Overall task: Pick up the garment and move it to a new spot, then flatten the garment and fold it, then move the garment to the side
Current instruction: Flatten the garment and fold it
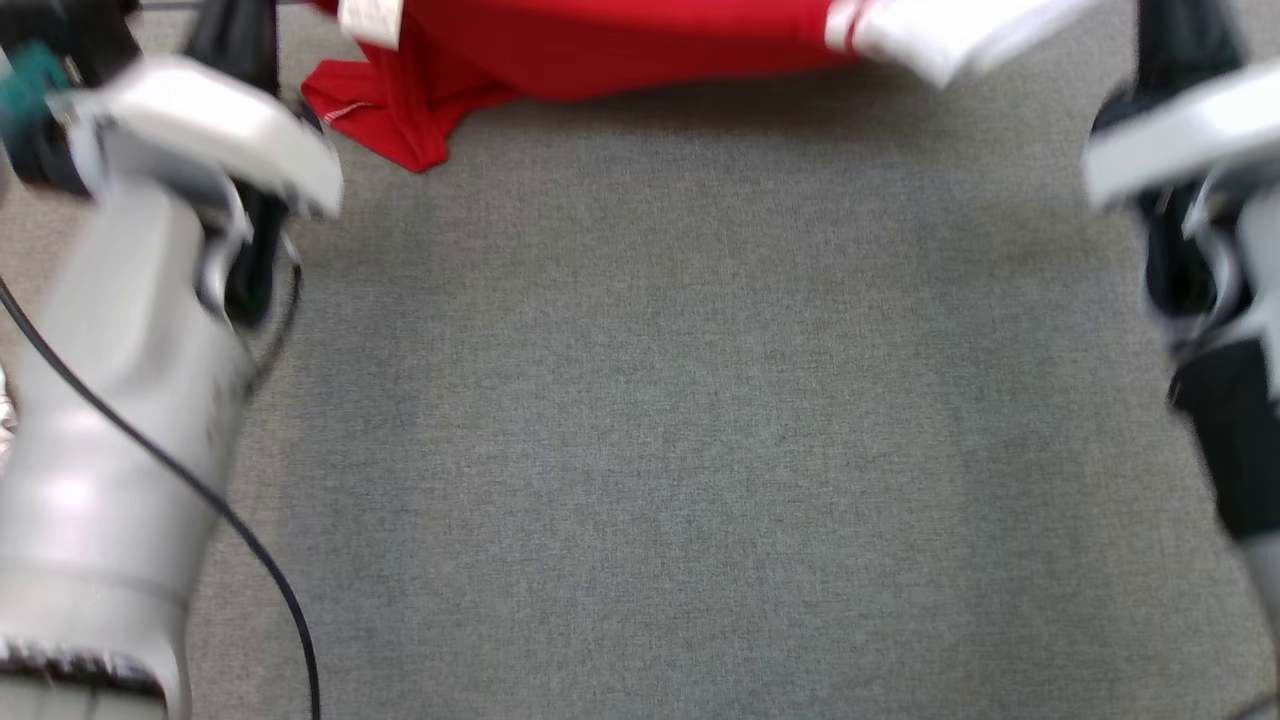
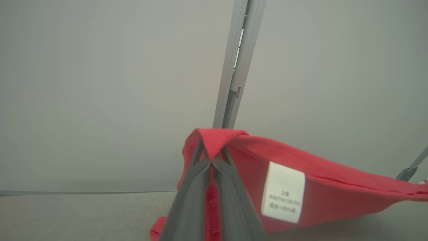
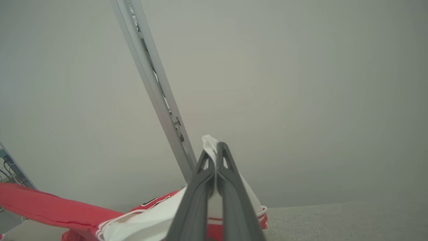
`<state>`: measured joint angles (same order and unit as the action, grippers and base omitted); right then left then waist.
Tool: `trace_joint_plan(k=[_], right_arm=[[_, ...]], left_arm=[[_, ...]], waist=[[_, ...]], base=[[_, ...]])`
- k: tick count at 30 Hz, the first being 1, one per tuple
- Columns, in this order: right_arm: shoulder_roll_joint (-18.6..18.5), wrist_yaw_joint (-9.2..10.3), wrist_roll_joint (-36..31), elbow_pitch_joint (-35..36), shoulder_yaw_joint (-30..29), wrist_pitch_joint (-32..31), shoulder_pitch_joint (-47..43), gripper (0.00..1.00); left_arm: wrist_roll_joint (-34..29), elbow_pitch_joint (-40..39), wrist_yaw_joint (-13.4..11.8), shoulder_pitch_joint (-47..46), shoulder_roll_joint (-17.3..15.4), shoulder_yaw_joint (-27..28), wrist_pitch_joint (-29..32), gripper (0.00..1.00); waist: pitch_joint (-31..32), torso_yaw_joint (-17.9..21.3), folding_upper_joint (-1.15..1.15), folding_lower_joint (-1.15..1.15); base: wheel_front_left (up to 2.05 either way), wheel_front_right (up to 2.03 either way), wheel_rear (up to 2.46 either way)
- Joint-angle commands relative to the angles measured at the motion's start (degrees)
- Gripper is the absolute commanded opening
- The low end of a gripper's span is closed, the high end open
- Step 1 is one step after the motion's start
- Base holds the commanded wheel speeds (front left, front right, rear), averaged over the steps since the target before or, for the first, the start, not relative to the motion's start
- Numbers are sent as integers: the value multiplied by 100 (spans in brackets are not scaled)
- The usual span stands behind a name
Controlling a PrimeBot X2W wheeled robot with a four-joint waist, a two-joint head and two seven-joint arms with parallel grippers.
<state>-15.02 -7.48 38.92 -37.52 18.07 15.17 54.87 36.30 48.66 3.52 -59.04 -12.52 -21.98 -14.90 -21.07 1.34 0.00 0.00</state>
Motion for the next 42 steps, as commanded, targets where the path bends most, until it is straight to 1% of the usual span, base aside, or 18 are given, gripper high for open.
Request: trace_joint_plan(k=[1,4,6,10,15,19,21,22,23,24,32,35,37,42], right_arm=[[-40,-3,-23,130,9,12,-396,0],[24,-3,57,553,-28,12,-1412,0],[93,-2,100,853,-71,12,-2014,0],[228,-2,114,1342,-211,12,-3225,0],[376,-2,61,1813,-427,5,-4369,0],[343,-2,-116,2206,-623,-212,-5075,0],[342,-3,-229,2425,-759,-388,-5392,0],[342,-3,-229,2425,-759,-388,-5392,0],[364,-2,-365,2676,-942,-570,-5719,0],[364,-2,-365,2676,-942,-570,-5719,0],[890,-2,-820,3854,-1518,-1409,-6915,0],[1044,-3,-976,4257,-1567,-1699,-7249,0],[1097,-2,-1026,4486,-1638,-1845,-7435,0],[1193,-3,-1112,4938,-1668,-2107,-7677,0]], left_arm=[[-14,-174,-73,406,-62,63,-15,0],[-88,-912,-242,1406,-71,175,-16,0],[-151,-1400,-401,2122,-147,174,-15,0],[-231,-2466,-911,3499,-410,148,130,0],[-201,-3911,-1505,4986,-811,122,727,0],[-175,-4886,-1939,5867,-1041,122,1178,0],[-166,-5282,-2102,6226,-1127,75,1379,0],[-166,-5282,-2102,6226,-1127,75,1379,0],[-179,-5581,-2236,6526,-1249,50,1571,0],[-179,-5581,-2236,6526,-1249,50,1571,0],[-107,-6347,-2607,7363,-1620,103,2078,0],[-136,-6497,-2718,7550,-1800,152,2245,0],[-94,-6587,-2767,7656,-1864,170,2336,0],[5,-6752,-2873,7823,-1930,216,2497,0]], waist=[[154,30,0,0],[431,86,0,0],[584,136,0,0],[951,248,0,0],[1309,303,0,0],[1541,283,0,0],[1619,249,0,0],[1619,249,0,0],[1700,222,0,0],[1700,222,0,0],[1856,182,0,0],[1869,160,0,0],[1876,156,0,0],[1857,149,0,0]], base=[[0,0,0],[0,0,0],[0,0,0],[0,0,0],[0,0,0],[0,0,0],[0,0,0],[0,0,0],[0,0,0],[0,0,0],[0,0,0],[0,0,0],[0,0,0],[0,0,0]])
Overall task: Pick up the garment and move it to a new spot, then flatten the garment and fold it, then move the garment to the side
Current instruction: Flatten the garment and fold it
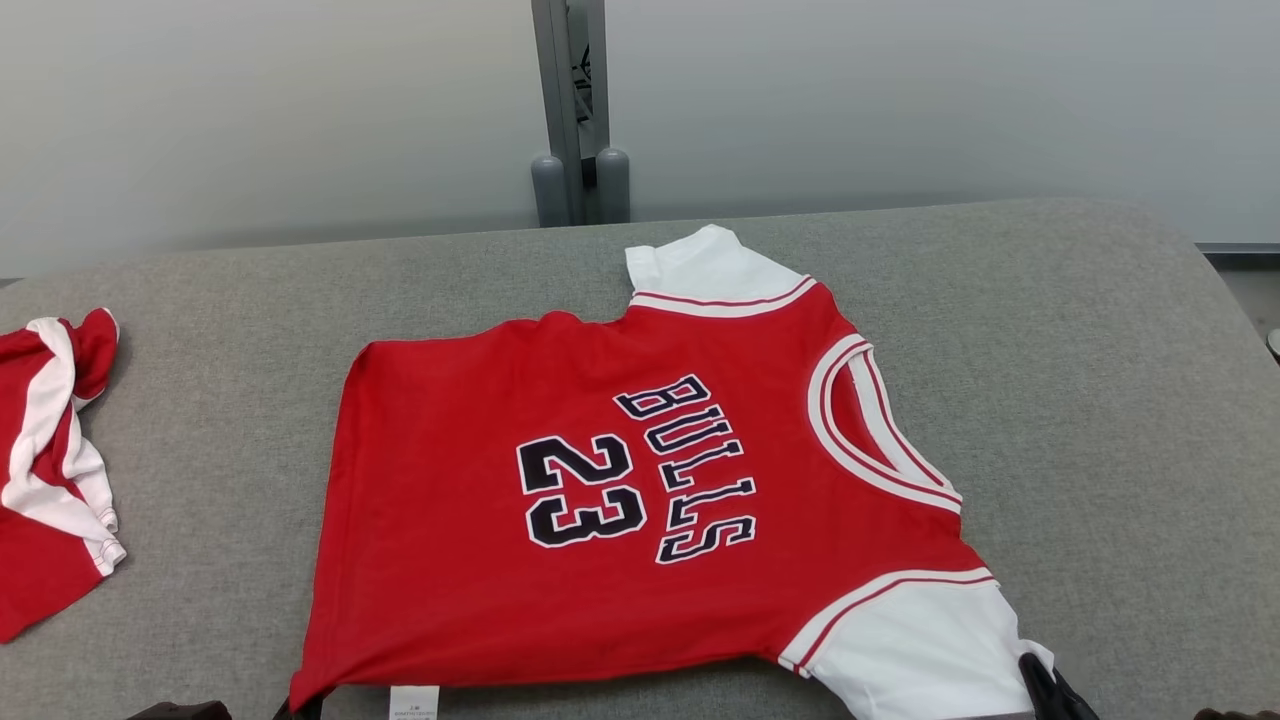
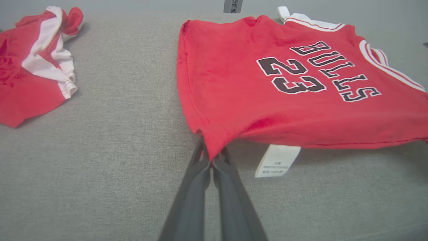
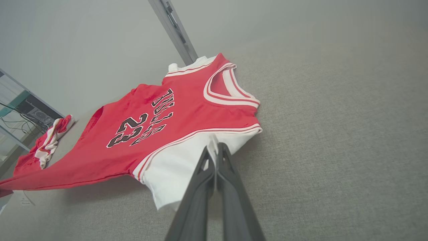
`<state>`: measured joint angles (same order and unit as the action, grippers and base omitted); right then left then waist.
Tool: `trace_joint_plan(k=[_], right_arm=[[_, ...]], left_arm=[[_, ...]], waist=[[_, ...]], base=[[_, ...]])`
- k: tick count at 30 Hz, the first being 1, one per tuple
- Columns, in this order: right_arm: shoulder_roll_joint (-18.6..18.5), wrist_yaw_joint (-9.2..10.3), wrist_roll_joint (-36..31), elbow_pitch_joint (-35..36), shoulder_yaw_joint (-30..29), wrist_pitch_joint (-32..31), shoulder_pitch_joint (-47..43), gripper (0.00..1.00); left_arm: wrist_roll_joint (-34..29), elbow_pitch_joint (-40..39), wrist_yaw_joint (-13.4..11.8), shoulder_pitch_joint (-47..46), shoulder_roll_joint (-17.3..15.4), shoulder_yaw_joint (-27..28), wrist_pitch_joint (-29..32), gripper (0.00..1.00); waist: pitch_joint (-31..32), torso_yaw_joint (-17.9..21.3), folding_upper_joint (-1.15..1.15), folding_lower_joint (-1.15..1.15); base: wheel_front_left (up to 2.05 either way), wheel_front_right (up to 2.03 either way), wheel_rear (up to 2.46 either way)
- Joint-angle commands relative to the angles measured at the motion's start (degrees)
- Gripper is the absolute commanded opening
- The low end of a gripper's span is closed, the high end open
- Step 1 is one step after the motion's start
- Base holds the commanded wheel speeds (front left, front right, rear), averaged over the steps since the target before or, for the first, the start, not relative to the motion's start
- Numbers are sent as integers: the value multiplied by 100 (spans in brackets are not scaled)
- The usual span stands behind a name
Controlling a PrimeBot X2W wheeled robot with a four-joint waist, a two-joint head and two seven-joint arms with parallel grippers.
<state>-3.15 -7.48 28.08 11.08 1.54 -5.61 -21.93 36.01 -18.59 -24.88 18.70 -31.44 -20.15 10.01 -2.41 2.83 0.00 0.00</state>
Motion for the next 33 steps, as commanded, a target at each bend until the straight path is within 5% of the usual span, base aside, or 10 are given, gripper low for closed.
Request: trace_joint_plan(k=[1,14,33], right_arm=[[11,-2,-30,111,-24,-51,0,0],[-25,-3,-293,-136,-6,-3,1270,0],[-759,-2,40,-2248,650,519,4230,0]], left_arm=[[41,-43,-33,55,-50,30,34,0],[213,28,306,-736,63,75,-2,0],[238,981,884,-2167,256,-78,-21,0]], waist=[[-18,-4,0,0],[-451,-40,0,0],[-1651,-344,0,0]], base=[[0,0,0],[0,0,0],[0,0,0]])
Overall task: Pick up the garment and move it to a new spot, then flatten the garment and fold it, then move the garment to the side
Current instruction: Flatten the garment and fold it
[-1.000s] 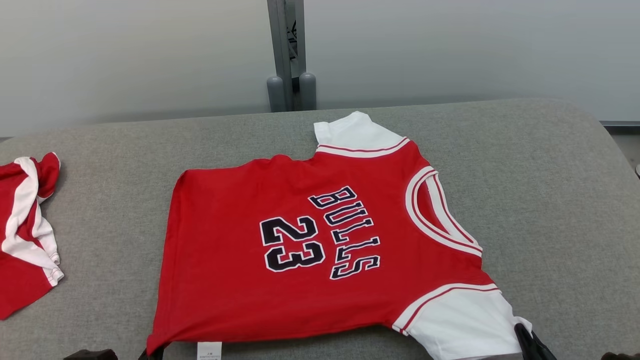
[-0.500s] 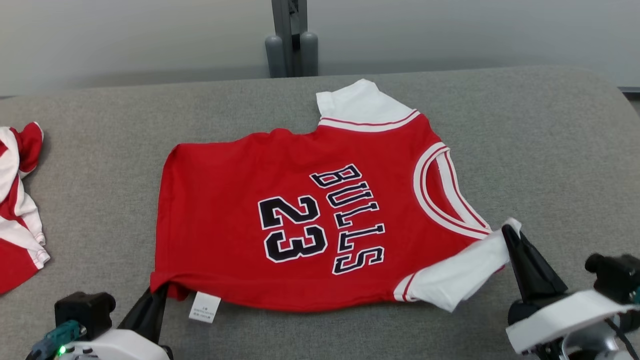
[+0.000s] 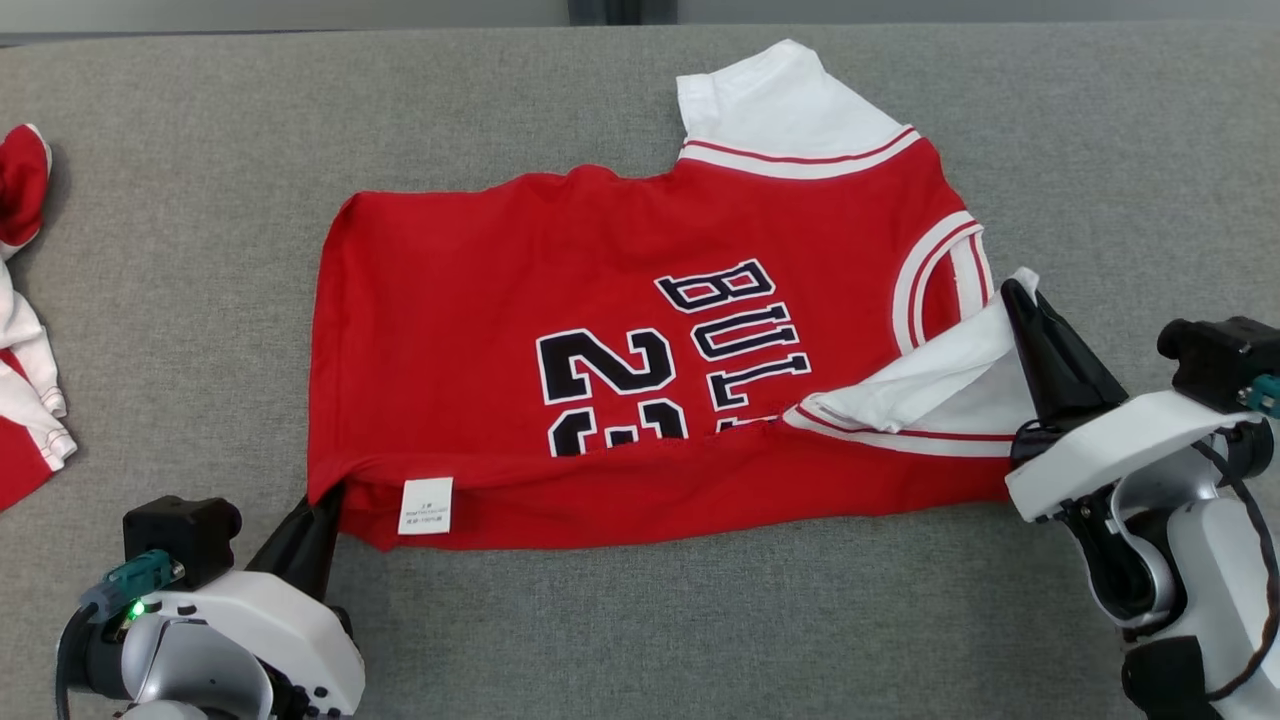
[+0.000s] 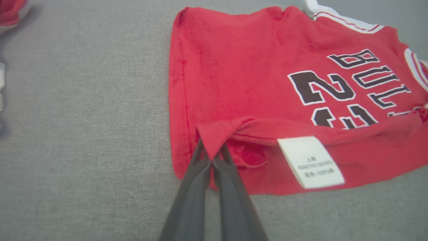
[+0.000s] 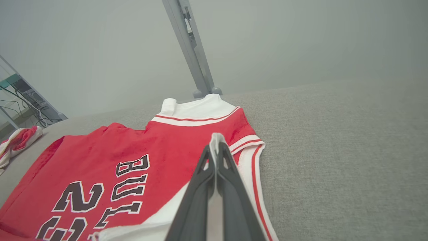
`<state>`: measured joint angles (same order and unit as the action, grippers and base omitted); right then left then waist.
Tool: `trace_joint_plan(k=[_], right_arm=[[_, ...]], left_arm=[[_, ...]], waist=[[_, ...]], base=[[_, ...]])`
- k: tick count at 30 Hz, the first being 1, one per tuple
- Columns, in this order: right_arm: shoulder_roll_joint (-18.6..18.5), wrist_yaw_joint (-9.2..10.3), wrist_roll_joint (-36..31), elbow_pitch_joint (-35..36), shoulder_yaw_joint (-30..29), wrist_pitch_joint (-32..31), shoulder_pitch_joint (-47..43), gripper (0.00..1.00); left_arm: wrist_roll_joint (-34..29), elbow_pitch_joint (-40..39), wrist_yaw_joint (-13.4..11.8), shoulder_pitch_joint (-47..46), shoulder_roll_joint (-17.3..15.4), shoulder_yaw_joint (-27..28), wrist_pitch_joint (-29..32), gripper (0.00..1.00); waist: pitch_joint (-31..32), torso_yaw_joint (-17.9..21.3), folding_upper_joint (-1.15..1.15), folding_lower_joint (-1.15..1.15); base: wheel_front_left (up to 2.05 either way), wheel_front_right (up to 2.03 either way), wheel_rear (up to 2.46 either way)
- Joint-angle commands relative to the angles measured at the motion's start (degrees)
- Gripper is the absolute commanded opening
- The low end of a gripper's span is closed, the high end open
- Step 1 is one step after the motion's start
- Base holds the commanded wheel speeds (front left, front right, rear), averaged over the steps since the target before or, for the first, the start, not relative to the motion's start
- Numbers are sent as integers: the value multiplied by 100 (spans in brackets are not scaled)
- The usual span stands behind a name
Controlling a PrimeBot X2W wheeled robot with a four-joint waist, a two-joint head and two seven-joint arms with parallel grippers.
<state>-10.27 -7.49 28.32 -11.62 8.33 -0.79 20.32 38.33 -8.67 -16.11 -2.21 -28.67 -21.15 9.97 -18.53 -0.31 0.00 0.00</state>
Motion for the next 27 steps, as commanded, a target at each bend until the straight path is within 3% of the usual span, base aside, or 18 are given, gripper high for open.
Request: trace_joint_plan(k=[1,8,9,10,11,14,20,27], right_arm=[[-75,-2,42,-112,38,65,118,0],[-163,-2,297,-1065,439,351,620,0],[-167,-1,326,-1139,457,405,629,30],[-160,-1,379,-1209,460,475,618,81],[-148,-1,433,-1269,469,527,586,100],[-160,-1,501,-1377,452,782,423,100],[-145,-1,382,-1138,271,1340,2,100],[4,-1,-496,-480,-280,1571,-686,100]], left_arm=[[18,46,39,-132,-4,17,-38,0],[67,457,152,-363,167,-43,-181,0],[37,488,153,-376,186,-34,-251,1],[-19,524,133,-391,208,-24,-347,87],[-32,558,117,-401,251,-18,-433,100],[-58,668,96,-367,360,-13,-637,100],[-295,696,-191,-271,478,139,-1204,100],[-660,628,-502,-147,494,212,-1757,100]], waist=[[-71,-41,0,0],[-196,-88,0,0],[-188,-92,0,0],[-169,-94,0,0],[-143,-100,0,0],[0,-118,0,0],[363,-94,0,0],[836,10,0,0]], base=[[0,0,0],[0,0,0],[0,0,0],[0,0,0],[0,0,0],[0,0,0],[0,0,0],[0,0,0]])
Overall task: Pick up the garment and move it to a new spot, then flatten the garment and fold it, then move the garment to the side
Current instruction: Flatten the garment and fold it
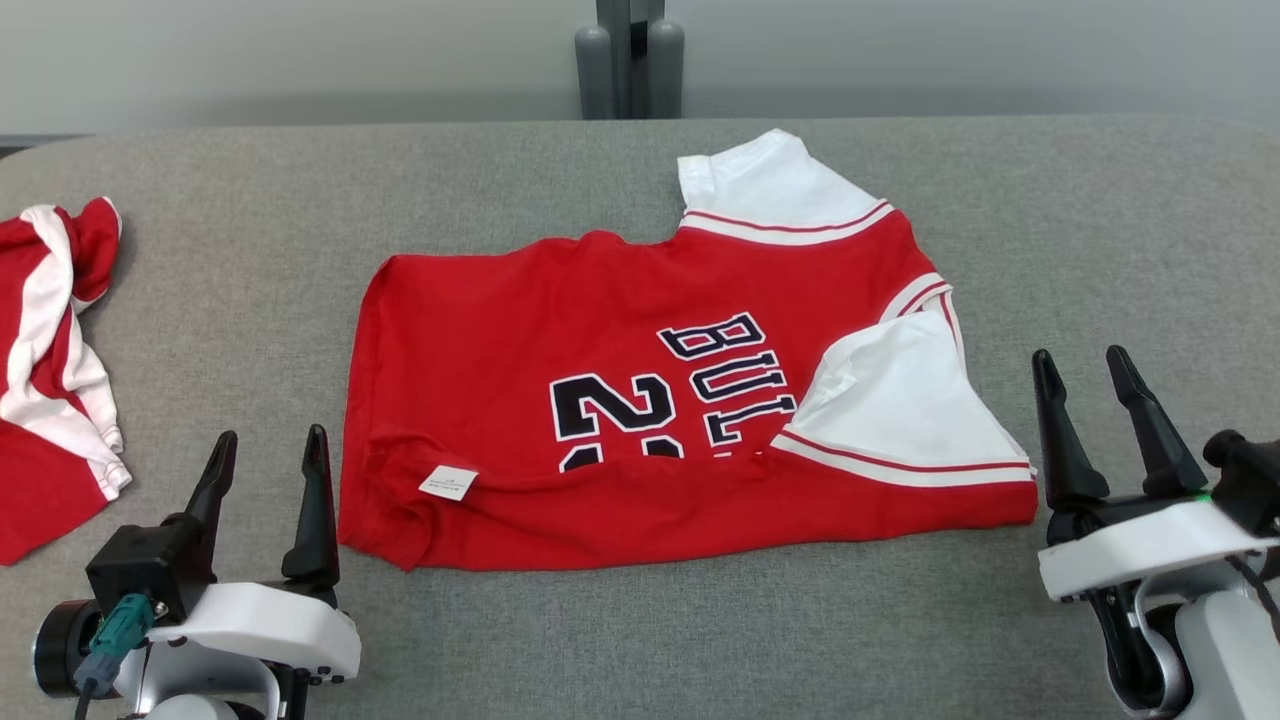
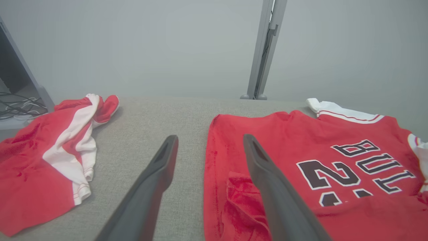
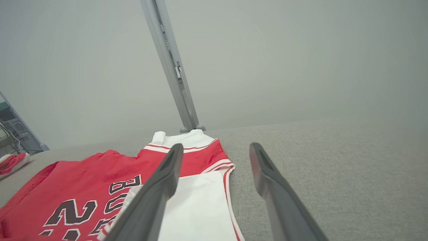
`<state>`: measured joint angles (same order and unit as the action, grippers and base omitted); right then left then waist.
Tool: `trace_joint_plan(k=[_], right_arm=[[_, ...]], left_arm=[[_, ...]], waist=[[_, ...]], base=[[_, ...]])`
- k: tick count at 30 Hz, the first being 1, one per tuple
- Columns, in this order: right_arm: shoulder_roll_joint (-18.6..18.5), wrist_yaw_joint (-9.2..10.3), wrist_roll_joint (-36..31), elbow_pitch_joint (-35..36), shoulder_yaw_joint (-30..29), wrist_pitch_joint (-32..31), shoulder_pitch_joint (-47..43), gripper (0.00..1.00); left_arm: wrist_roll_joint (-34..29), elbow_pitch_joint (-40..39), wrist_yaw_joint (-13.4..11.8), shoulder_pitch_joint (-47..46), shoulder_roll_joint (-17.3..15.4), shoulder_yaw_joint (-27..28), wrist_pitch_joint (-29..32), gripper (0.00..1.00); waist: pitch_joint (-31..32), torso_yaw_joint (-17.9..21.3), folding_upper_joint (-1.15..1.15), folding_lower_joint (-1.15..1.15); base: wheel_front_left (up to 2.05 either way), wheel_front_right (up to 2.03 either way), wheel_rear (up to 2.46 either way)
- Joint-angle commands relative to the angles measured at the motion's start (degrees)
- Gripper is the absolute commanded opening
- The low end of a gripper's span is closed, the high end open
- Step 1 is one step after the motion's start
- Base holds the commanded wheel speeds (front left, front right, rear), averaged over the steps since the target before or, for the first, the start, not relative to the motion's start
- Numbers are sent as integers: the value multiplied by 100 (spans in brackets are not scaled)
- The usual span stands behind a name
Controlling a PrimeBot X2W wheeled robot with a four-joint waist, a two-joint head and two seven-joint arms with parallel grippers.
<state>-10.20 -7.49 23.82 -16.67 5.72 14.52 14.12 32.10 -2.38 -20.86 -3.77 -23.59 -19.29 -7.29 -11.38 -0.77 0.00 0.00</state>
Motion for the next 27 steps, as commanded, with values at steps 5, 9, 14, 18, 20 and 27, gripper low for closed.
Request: trace_joint_plan(k=[5,9,14,18,20,27], right_arm=[[185,-1,-565,404,-298,-29,-619,100],[254,-1,-748,552,-415,-165,-940,100],[386,-2,-856,800,-596,-346,-1392,100],[453,-1,-904,966,-627,-484,-1589,100],[478,-1,-926,1027,-628,-532,-1631,100],[541,-1,-975,1160,-608,-629,-1740,100]], left_arm=[[-284,81,-239,214,7,-50,-260,100],[-301,121,-277,347,32,-79,-355,100],[-231,291,-108,418,137,-122,-537,100],[-300,482,-30,359,166,-128,-639,100],[-337,575,-10,355,195,-133,-677,100],[-508,897,58,439,274,-164,-745,100]], waist=[[446,154,0,0],[620,187,0,0],[868,186,0,0],[961,210,0,0],[989,221,0,0],[1042,196,0,0]], base=[[0,0,0],[0,0,0],[0,0,0],[0,0,0],[0,0,0],[0,0,0]])
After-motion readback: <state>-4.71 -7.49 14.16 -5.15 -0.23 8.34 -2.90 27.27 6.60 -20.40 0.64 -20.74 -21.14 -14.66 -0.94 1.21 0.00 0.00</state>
